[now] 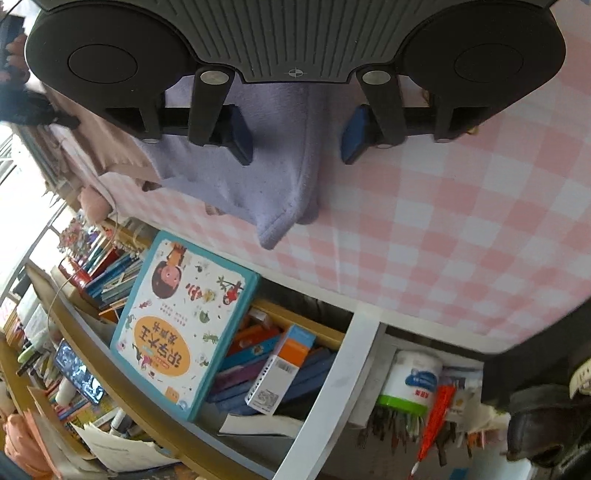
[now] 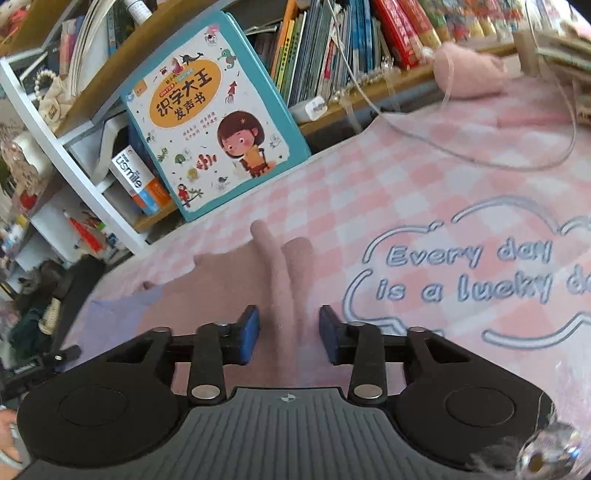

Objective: Fold clothes

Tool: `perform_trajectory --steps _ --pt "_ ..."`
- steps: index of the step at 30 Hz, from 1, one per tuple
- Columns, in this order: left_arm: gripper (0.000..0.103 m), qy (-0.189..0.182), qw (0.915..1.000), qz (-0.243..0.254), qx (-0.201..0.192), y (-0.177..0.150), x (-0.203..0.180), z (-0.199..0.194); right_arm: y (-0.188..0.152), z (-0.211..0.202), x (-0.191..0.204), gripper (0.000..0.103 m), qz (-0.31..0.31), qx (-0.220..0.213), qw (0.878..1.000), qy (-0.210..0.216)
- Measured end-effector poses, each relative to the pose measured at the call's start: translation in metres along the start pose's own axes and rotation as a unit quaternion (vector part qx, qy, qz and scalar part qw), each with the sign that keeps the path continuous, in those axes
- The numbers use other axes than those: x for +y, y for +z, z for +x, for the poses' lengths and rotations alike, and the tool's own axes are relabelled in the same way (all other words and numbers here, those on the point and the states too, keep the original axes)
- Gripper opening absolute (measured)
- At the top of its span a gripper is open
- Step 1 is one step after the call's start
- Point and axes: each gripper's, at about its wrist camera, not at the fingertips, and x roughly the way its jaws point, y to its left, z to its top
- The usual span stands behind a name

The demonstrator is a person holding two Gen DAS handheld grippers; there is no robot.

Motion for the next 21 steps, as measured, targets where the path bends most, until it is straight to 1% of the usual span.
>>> perform_trajectory --steps 1,5,12,18,20,21 --pt "0.028 -0.007 0.9999 -0.007 0.006 0.0 0.0 0.001 -0.001 0.001 0.0 0.02 0.006 0.002 1.0 0.003" --pt "0.028 -0.008 0.9999 -0.008 0.008 -0.004 -0.002 -0.001 -0.005 -0.002 0.002 0.019 0.009 -0.001 1.0 0.004" --pt "0.028 -0.017 0.9997 -0.016 0.01 -0.007 0.004 -0.008 -0.013 -0.012 0.0 0.018 0.022 0.007 0.999 0.021" --pt "0.028 -0.019 0.9996 -0.019 0.006 -0.009 0.006 -0.01 -0.018 -0.014 0.0 0.019 0.022 -0.002 1.0 0.022" --pt "0.029 -0.012 0.9998 -0.013 0.001 -0.01 0.003 -0.013 -0.019 -0.014 0.002 0.021 0.016 -0.007 1.0 0.018" --pt "0.03 0.001 1.0 -0.001 -0.009 -0.012 -0.002 -0.018 -0.019 -0.016 0.005 0.024 0.01 -0.013 1.0 0.014"
